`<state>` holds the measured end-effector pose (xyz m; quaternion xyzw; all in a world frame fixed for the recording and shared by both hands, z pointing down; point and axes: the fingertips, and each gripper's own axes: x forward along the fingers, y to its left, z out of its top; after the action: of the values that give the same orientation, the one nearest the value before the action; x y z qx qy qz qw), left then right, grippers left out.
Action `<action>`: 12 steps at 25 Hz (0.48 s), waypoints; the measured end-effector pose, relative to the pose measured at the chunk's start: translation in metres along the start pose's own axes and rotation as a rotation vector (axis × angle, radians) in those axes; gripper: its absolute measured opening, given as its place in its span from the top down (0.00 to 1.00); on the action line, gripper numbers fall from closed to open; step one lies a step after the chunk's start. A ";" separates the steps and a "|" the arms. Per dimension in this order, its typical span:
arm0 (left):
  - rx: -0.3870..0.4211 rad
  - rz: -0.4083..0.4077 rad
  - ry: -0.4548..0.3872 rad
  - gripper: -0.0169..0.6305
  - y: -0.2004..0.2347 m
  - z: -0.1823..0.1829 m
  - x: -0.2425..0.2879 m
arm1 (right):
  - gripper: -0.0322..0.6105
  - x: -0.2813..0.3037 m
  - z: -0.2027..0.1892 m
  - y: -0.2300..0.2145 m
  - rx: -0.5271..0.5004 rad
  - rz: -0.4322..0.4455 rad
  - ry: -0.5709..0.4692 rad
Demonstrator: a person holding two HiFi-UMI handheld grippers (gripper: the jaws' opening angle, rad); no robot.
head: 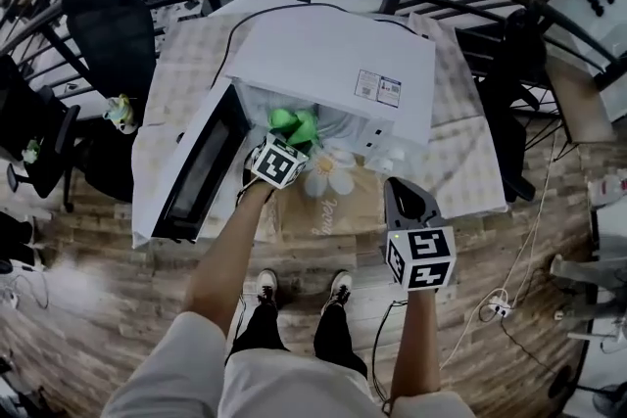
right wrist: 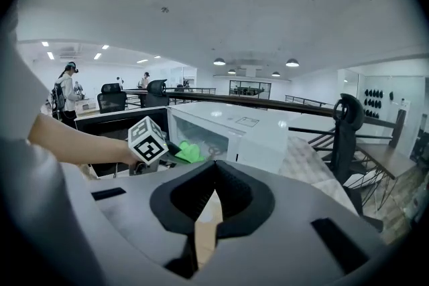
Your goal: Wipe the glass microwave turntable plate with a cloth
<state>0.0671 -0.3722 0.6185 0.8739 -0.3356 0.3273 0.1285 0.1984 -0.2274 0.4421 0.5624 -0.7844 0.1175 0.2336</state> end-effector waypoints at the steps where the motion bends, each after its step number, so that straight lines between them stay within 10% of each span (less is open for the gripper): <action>1: -0.032 -0.009 -0.022 0.78 -0.006 0.002 -0.011 | 0.93 -0.007 0.007 -0.004 -0.013 -0.014 -0.002; 12: -0.107 0.078 -0.437 0.77 -0.040 0.094 -0.201 | 0.93 -0.075 0.097 -0.023 -0.145 -0.074 -0.162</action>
<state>0.0268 -0.2831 0.4151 0.9024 -0.4057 0.1167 0.0862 0.2166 -0.2161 0.3191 0.5803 -0.7858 0.0056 0.2136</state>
